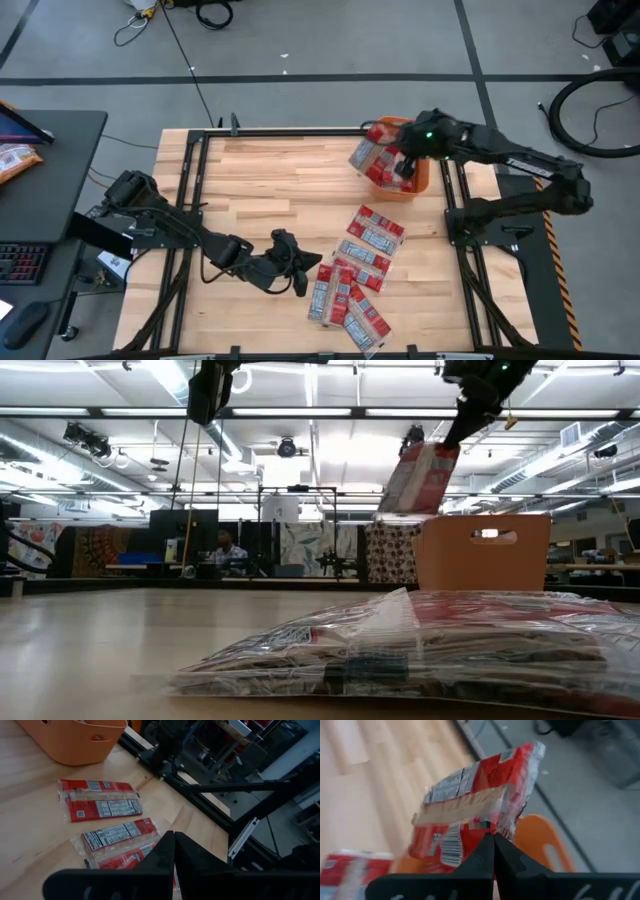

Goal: Sort popcorn bags into baskets
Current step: Put the red popcorn bag into the orange bin

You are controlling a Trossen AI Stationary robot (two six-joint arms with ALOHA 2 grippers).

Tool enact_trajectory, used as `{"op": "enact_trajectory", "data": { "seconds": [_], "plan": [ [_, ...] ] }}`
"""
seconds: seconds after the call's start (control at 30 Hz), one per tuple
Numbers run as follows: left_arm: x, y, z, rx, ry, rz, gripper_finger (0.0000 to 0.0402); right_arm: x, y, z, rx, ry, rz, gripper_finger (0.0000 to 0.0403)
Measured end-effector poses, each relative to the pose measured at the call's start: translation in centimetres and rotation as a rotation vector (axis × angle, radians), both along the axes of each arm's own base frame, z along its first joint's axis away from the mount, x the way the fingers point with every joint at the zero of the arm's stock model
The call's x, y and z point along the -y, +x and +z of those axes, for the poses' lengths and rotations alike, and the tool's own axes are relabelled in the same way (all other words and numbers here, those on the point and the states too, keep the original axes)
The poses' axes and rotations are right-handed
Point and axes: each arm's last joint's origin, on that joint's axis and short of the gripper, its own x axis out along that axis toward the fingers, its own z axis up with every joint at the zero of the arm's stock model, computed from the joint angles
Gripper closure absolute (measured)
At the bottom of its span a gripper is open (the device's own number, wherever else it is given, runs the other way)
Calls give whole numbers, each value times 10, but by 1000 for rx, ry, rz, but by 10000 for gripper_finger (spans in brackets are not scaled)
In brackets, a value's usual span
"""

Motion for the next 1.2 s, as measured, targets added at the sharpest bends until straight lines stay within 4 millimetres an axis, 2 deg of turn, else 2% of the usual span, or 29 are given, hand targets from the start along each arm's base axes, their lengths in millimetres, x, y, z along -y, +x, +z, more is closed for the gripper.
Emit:
{"op": "enact_trajectory", "data": {
  "seconds": [0.1, 0.27, 0.6, 0.73, 0.87, 1.0, 1.07, 1.2],
  "plan": [
    [0, 0, 0, 0, -1, 0, 390, 4, -15, 6, -14, -61, -16, 399],
    [0, 0, 0, -2, 0, 0, 390, 5, -34, 6, -157, -113, 41, 399],
    [0, 0, -1, -13, 3, -22, 390, -7, -48, -9, -267, 128, 296, 398],
    [-1, 0, -1, -18, 5, -24, 390, -6, -46, -12, -285, 144, 300, 395],
    [-1, 1, -1, -18, 5, -21, 390, 6, -39, -15, -306, 131, 246, 376],
    [-1, 1, -1, -18, 5, -21, 390, 26, -35, -24, -369, 128, 156, 342],
    [-1, 1, -1, -18, 5, -21, 390, 38, -34, -29, -432, 103, 68, 323],
    [0, 0, -1, -17, -10, -30, 390, 58, -36, -35, -528, 35, -218, 292]
  ]
}}
